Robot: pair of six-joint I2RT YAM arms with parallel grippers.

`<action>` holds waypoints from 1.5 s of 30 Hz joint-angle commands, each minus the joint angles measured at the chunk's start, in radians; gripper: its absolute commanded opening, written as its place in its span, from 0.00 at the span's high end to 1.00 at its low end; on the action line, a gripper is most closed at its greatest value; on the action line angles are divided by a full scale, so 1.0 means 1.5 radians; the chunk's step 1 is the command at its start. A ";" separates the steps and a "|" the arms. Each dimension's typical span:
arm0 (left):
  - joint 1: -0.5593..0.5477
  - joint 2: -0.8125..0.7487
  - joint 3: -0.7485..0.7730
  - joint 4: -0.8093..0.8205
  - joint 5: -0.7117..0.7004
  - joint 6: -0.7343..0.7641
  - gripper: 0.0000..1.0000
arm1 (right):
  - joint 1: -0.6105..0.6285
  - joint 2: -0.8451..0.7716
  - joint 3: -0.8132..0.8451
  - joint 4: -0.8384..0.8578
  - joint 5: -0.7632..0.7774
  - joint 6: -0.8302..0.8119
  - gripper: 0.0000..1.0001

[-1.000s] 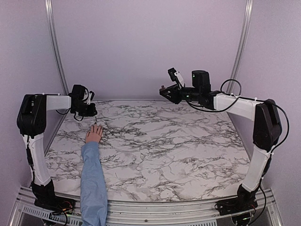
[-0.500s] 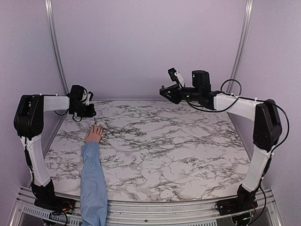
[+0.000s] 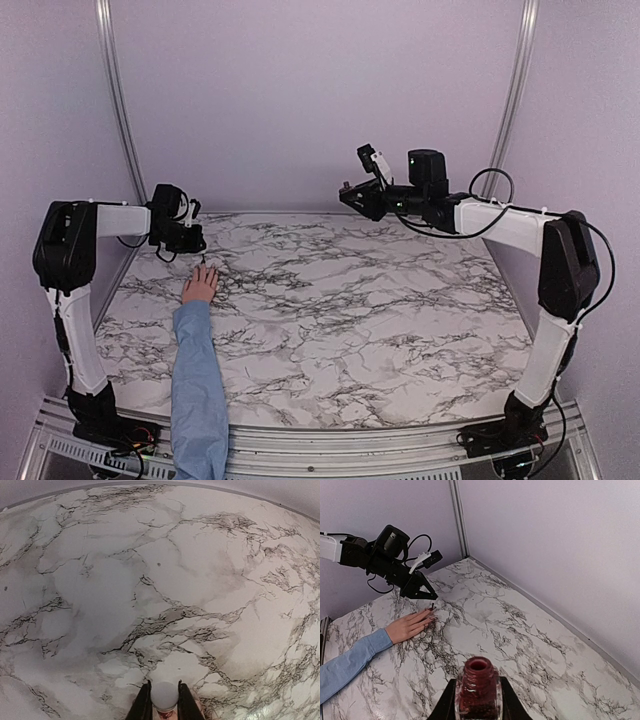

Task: Paint the nails
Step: Paint the nail polish on the nail.

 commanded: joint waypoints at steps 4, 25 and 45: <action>-0.004 0.017 0.018 -0.011 -0.008 0.004 1.00 | -0.008 -0.019 0.013 0.004 -0.001 -0.004 1.00; 0.001 0.041 0.046 -0.020 -0.035 0.004 1.00 | -0.008 -0.011 0.024 0.000 0.000 -0.005 1.00; 0.004 -0.019 0.041 -0.027 -0.030 0.007 1.00 | -0.008 -0.028 0.004 0.007 -0.002 -0.006 1.00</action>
